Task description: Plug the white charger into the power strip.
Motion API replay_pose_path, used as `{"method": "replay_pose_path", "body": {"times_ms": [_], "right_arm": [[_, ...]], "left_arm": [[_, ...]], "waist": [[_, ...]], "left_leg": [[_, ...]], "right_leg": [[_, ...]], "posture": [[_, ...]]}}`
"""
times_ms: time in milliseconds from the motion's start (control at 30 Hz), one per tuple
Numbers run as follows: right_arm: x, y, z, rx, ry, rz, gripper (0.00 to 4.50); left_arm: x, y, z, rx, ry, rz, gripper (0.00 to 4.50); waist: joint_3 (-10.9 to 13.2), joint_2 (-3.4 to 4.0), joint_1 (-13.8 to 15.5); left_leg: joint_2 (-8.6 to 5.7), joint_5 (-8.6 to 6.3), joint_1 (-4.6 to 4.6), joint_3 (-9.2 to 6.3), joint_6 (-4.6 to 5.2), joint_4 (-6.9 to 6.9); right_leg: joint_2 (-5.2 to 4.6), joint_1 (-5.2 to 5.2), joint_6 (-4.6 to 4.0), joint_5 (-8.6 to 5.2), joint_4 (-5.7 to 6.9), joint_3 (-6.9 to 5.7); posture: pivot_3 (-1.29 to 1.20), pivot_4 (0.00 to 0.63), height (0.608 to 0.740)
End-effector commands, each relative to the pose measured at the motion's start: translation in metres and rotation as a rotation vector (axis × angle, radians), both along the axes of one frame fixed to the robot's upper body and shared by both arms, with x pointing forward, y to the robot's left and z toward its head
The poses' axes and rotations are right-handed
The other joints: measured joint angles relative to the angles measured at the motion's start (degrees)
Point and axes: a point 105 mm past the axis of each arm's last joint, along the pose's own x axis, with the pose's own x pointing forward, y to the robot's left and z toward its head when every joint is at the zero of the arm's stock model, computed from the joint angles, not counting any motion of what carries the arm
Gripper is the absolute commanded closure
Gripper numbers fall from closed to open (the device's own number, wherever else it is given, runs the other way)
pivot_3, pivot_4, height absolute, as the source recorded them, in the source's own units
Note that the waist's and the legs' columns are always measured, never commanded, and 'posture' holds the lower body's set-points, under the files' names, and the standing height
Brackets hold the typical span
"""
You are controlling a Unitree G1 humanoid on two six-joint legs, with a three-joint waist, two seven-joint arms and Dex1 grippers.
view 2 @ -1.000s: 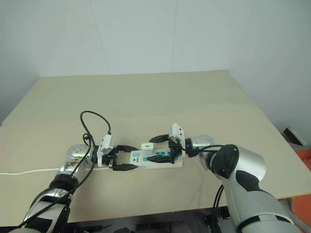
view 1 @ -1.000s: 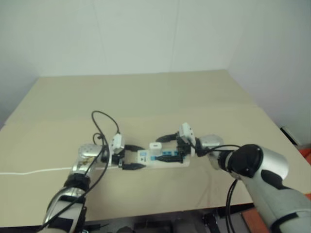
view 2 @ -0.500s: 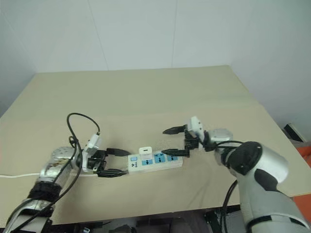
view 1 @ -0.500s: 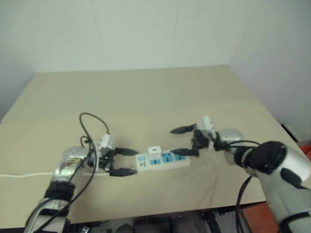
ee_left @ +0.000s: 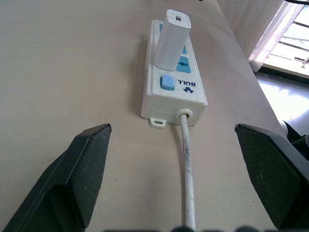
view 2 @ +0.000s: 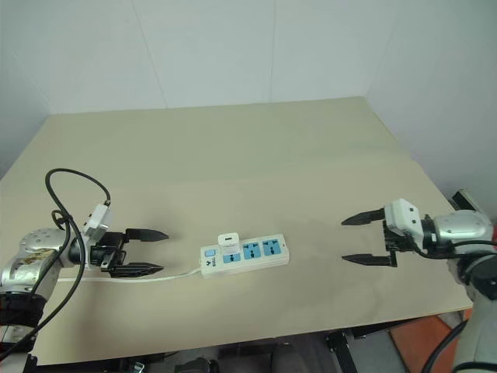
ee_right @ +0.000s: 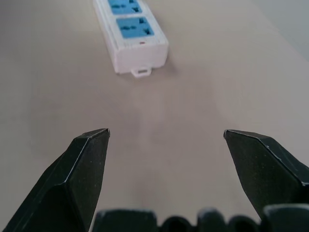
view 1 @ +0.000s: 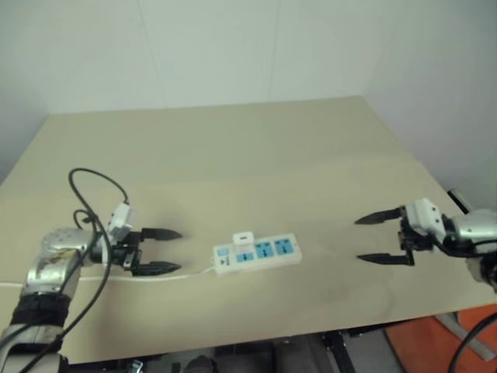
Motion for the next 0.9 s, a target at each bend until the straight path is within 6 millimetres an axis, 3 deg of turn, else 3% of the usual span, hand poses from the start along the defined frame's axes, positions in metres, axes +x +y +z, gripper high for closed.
{"method": "replay_pose_path", "body": {"times_ms": [33, 900], "right_arm": [[-0.008, 0.005, -0.002, 0.015, -0.019, 0.066, 0.00], [-0.016, 0.009, -0.025, 0.007, -0.136, 0.044, 0.00]], "left_arm": [[0.000, 0.001, 0.006, -0.012, -0.041, 0.003, 0.02], [-0.004, -0.013, 0.009, -0.036, 0.000, -0.073, 0.02]], "waist": [[0.01, -0.01, 0.07], [0.03, -0.02, 0.18]], "left_leg": [[0.00, 0.00, -0.01, 0.00, 0.00, 0.00], [-0.02, 0.09, -0.06, 0.00, -0.15, 0.03]], "right_leg": [[0.00, 0.00, 0.00, 0.00, -0.01, 0.00], [-0.04, -0.01, 0.00, 0.00, 0.02, -0.03]], "posture": [[0.00, 0.150, 0.740], [0.00, 0.150, 0.740]]}}
